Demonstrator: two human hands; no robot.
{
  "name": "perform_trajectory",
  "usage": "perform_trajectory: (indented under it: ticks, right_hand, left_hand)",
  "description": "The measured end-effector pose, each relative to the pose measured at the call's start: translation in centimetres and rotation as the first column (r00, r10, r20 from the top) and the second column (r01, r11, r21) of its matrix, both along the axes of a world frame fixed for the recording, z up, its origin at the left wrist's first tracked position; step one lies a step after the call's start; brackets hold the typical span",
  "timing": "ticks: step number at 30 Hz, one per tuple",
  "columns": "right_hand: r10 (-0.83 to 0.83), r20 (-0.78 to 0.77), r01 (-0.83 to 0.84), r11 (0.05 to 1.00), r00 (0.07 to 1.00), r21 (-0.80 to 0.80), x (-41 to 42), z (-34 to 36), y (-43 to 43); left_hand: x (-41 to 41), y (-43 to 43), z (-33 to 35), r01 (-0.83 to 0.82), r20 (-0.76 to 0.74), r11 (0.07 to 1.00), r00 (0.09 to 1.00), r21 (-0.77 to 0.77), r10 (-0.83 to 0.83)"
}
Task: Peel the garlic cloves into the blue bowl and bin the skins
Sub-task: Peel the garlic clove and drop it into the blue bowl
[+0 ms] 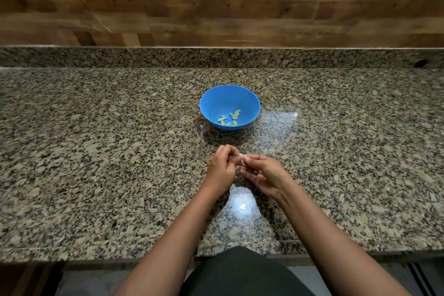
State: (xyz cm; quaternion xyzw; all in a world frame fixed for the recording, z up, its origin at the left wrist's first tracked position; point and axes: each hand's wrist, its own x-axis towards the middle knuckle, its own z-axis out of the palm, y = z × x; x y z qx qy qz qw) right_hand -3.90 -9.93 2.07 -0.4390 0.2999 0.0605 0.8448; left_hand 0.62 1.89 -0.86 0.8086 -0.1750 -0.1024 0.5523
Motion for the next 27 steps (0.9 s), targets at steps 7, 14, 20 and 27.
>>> perform_trajectory:
  ticks: [7, 14, 20, 27]
  right_hand:
    - [-0.052, -0.046, 0.054, 0.998, 0.998, 0.035, -0.1, -0.3, 0.0]
    - [-0.123, -0.042, 0.126, 0.990, 0.992, 0.067, 0.1, -0.6, -0.1]
    - [-0.128, 0.009, 0.127, 0.990, 0.992, 0.054, 0.1, -0.1, 0.3]
    - [-0.240, 0.035, 0.239, 0.971, 0.970, 0.008, 0.6, -0.1, 0.9]
  left_hand:
    - [-0.6, 0.1, -0.8, 0.104, 0.076, 0.992, 0.991, 0.073, -0.110]
    - [-0.8, 0.7, -0.5, 0.141, -0.007, 0.990, 0.990, 0.010, -0.141]
    - [-1.1, 0.9, -0.2, -0.187, -0.465, 0.896, 0.885, -0.404, -0.025]
    - [0.0, 1.2, 0.5, -0.576, -0.752, 0.595, 0.655, -0.561, -0.074]
